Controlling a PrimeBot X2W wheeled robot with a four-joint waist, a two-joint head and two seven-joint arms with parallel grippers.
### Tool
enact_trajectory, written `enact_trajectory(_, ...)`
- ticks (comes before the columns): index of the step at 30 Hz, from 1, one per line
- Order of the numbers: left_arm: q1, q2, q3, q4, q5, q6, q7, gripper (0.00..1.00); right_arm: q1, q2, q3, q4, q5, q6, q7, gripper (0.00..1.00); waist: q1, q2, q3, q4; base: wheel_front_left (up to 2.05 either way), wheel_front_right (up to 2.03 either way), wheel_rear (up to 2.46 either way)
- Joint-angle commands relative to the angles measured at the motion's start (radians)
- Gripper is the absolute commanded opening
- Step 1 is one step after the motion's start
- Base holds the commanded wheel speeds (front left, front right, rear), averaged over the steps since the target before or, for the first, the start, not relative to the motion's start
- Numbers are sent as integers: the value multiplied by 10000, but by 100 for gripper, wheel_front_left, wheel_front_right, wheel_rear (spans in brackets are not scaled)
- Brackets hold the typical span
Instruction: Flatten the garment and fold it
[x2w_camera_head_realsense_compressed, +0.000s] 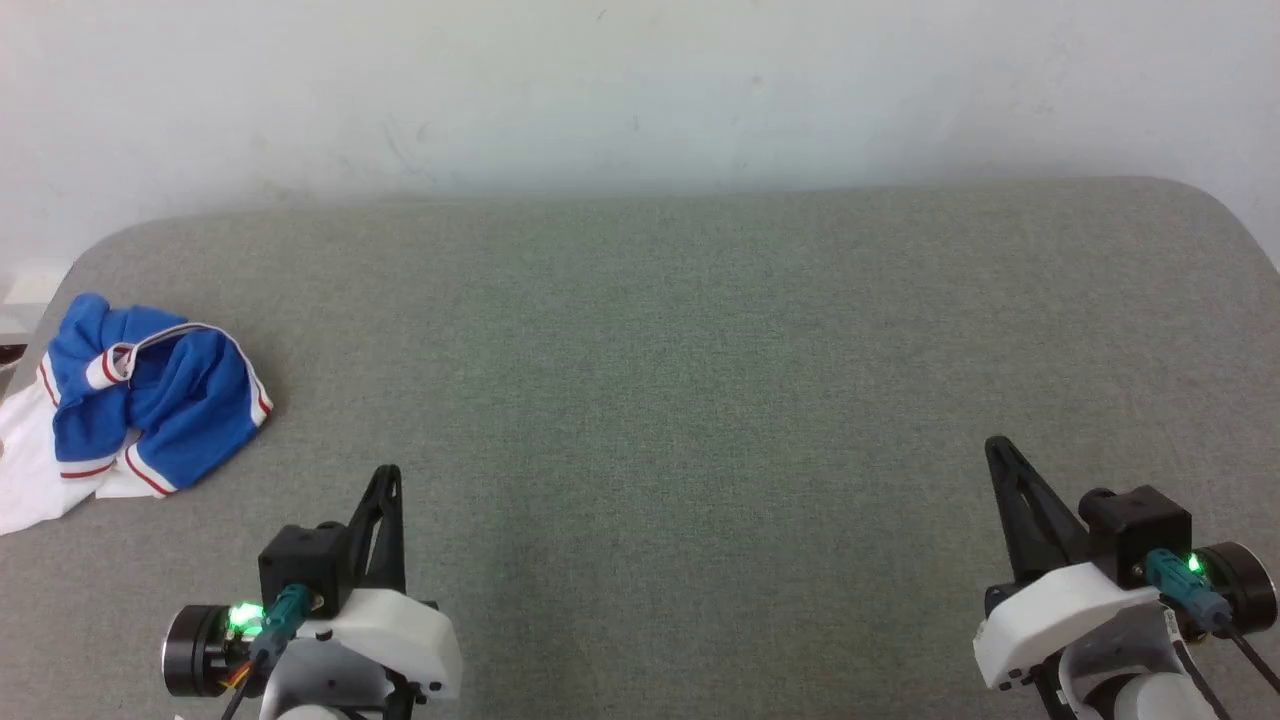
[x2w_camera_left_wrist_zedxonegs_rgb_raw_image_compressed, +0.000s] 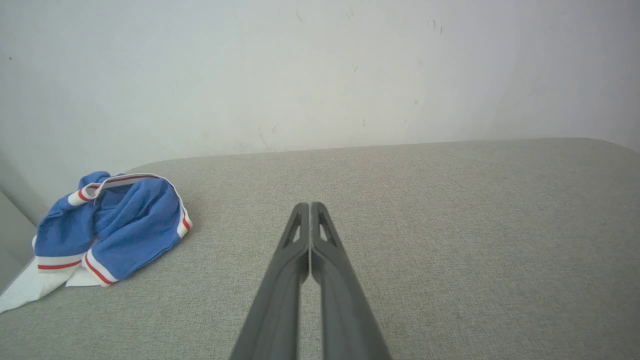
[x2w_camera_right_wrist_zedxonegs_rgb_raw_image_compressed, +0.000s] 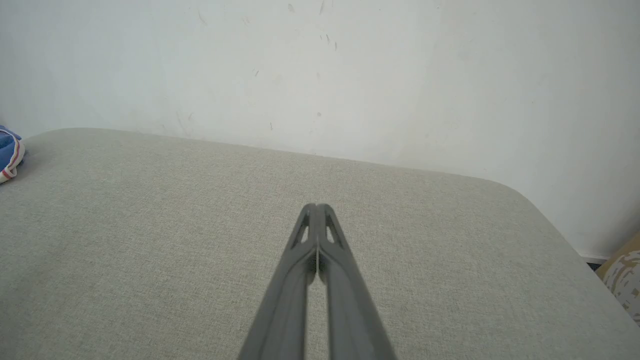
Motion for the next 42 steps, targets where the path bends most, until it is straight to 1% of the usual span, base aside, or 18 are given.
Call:
enact_trajectory(1, -133, -9, 41, -58, 66, -83, 1, 0, -70, 36, -3, -62, -76, -19, 5, 0, 0, -1, 0, 0, 0, 0, 0)
enact_trajectory(12, -133, -9, 41, -58, 66, -83, 1, 0, -70, 36, -3, -62, -76, -19, 5, 0, 0, -1, 0, 0, 0, 0, 0)
enact_trajectory(13, 0, 0, 0, 0, 0, 0, -1, 100, 0, 0, 0, 0, 0, 0, -1, 100, 0, -1, 0, 0, 0, 0, 0)
enact_trajectory(31, 18, -1, -83, 145, -167, 153, -311, 100, 6, -2, -145, 58, 161, -1, -312, 100, 0, -1, 14, 21, 0, 0, 0)
enact_trajectory(42, 40, -2, -98, 173, -248, 261, -520, 100, 42, 1, -122, -9, 205, -2, -521, 100, 0, -1, 10, 207, 0, 0, 0)
